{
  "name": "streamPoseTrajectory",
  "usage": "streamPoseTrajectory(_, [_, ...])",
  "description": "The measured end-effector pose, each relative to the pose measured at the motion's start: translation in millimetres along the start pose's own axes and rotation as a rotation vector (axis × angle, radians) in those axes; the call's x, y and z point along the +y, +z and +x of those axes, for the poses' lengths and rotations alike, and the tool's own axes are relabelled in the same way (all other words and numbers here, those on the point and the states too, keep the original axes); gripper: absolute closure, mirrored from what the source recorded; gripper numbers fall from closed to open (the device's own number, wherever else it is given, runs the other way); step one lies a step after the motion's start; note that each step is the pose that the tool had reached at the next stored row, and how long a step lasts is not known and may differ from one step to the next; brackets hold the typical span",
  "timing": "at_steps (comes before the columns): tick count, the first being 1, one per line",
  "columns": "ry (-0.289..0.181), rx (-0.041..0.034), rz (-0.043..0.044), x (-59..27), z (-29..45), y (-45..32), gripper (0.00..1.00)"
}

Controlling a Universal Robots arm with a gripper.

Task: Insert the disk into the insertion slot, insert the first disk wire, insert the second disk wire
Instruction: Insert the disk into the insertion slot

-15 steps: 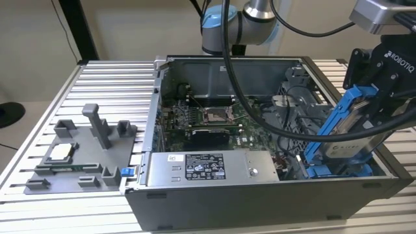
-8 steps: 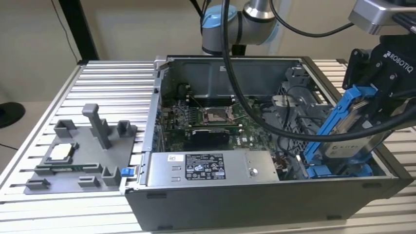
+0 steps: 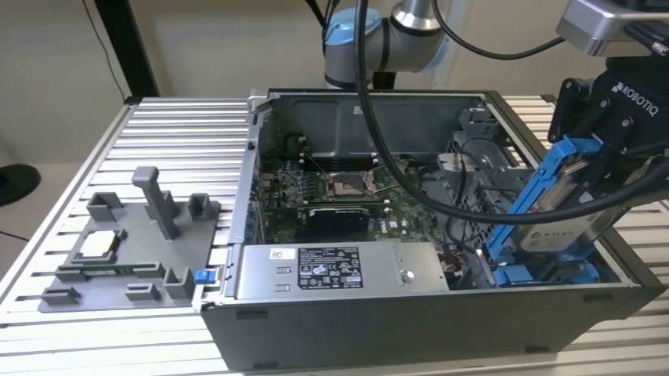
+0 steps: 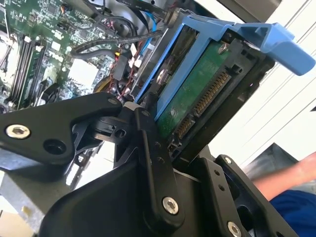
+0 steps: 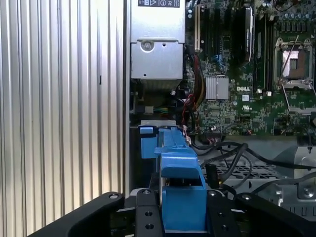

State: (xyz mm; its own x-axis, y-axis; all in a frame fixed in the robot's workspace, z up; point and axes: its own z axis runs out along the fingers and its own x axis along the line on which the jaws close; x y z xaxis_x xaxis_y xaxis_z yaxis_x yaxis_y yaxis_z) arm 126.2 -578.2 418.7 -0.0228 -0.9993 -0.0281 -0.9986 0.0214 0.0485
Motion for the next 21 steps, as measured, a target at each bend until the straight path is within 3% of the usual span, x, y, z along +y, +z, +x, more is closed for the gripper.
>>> streamPoseTrajectory(21, [0.000,0.0001,0.0001,-0.6,-3.7,11.1,1.00])
